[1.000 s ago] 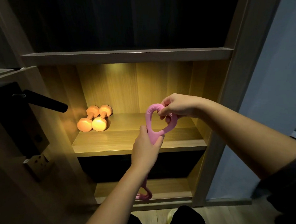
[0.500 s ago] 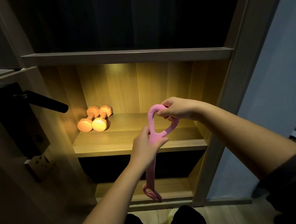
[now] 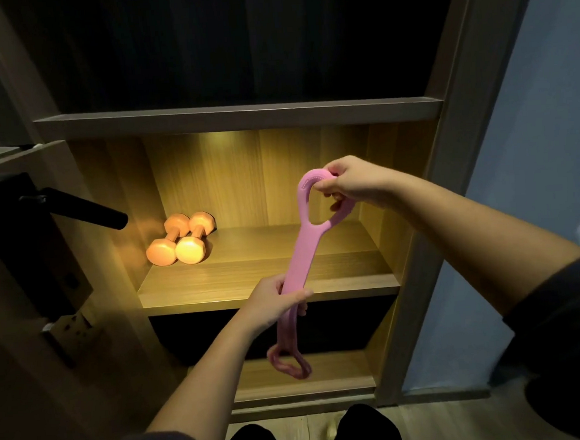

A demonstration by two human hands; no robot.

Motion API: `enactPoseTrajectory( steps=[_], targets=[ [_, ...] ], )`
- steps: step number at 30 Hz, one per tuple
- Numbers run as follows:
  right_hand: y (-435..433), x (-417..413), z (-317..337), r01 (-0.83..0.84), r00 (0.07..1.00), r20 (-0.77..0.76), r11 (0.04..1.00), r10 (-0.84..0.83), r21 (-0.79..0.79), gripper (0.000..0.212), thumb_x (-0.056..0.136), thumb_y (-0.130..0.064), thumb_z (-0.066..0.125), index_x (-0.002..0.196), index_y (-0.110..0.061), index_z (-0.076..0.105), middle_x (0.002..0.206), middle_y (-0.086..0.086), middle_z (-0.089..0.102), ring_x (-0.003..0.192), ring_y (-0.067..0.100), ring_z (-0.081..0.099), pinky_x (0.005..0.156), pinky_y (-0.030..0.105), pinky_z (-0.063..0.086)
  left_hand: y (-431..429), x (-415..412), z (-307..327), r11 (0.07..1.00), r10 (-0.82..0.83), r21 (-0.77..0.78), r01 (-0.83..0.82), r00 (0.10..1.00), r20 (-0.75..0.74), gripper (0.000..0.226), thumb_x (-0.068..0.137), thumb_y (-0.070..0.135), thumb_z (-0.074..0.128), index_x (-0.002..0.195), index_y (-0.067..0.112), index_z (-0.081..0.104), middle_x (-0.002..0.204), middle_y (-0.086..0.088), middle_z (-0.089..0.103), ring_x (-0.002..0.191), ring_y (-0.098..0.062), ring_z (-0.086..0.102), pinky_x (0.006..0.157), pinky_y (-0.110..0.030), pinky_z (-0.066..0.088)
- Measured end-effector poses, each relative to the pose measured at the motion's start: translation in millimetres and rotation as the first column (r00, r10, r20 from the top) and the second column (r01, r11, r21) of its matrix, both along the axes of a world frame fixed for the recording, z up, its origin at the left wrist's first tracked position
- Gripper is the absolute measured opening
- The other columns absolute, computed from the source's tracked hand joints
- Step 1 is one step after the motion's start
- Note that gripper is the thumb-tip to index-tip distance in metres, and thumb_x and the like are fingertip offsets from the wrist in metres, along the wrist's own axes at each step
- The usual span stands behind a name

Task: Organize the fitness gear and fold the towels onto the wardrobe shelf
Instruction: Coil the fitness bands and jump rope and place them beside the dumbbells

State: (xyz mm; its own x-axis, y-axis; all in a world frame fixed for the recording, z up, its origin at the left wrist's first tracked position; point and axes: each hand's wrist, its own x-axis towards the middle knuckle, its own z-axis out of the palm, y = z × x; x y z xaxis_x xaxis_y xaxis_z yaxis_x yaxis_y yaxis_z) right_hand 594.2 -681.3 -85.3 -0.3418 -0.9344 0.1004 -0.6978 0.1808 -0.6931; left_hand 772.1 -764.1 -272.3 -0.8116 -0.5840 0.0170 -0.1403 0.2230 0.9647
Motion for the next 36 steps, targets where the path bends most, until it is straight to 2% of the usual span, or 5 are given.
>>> enactPoseTrajectory(
  steps=[9,15,20,28,36],
  targets=[
    [16,-53,-18,0.28,0.95,0.122,0.957,-0.287,0.074,0.022,0.099,-0.023,0.056,0.11,-0.005,0.062,0.087,0.009,0.058,0.067,0.017,0.063,0.043,0.017,0.046,-24,36,-46,0.907,0.203,-0.42,-0.04,0.914,0.352,0.02,0.082,0.025,0.068,0.096,0.029,0.055,0.088,0.001,0.063,0.074,-0.014,0.066,0.064,-0.032,0.06],
    [22,-79,-47,0.366,0.885,0.248,0.918,-0.394,0.152,0.024,0.097,-0.02,0.059,0.112,-0.002,0.064,0.09,0.013,0.061,0.074,0.024,0.066,0.075,0.034,0.058,-36,62,-57,0.831,0.292,-0.555,0.034,0.824,0.486,0.016,0.08,0.037,0.063,0.093,0.031,0.056,0.08,0.009,0.066,0.071,-0.007,0.066,0.07,-0.035,0.06],
    [20,-85,-66,0.402,0.864,0.253,0.899,-0.435,0.173,0.022,0.097,-0.021,0.06,0.109,-0.002,0.064,0.089,0.013,0.061,0.072,0.023,0.065,0.066,0.029,0.055,-38,63,-52,0.765,0.303,-0.631,0.127,0.795,0.526,0.018,0.079,0.047,0.059,0.084,0.03,0.056,0.074,0.008,0.064,0.069,-0.008,0.063,0.069,-0.031,0.056],
    [32,-105,-91,0.482,0.798,0.299,0.851,-0.524,0.207,0.019,0.097,-0.019,0.06,0.105,-0.003,0.064,0.088,0.012,0.06,0.067,0.022,0.062,0.064,0.03,0.055,-53,78,-30,0.984,-0.085,-0.086,0.155,0.839,0.537,0.032,0.079,0.039,0.077,0.077,0.01,0.066,0.074,0.0,0.066,0.07,-0.012,0.061,0.068,-0.022,0.048],
    [48,-124,-114,0.549,0.726,0.34,0.802,-0.598,0.237,0.018,0.097,-0.02,0.06,0.096,-0.003,0.065,0.087,0.013,0.063,0.07,0.024,0.065,0.06,0.03,0.054,-70,99,-34,0.957,0.176,0.137,-0.256,0.886,0.429,0.017,0.087,0.01,0.069,0.103,0.005,0.064,0.089,-0.015,0.071,0.075,-0.023,0.068,0.068,-0.031,0.054]
  ],
)
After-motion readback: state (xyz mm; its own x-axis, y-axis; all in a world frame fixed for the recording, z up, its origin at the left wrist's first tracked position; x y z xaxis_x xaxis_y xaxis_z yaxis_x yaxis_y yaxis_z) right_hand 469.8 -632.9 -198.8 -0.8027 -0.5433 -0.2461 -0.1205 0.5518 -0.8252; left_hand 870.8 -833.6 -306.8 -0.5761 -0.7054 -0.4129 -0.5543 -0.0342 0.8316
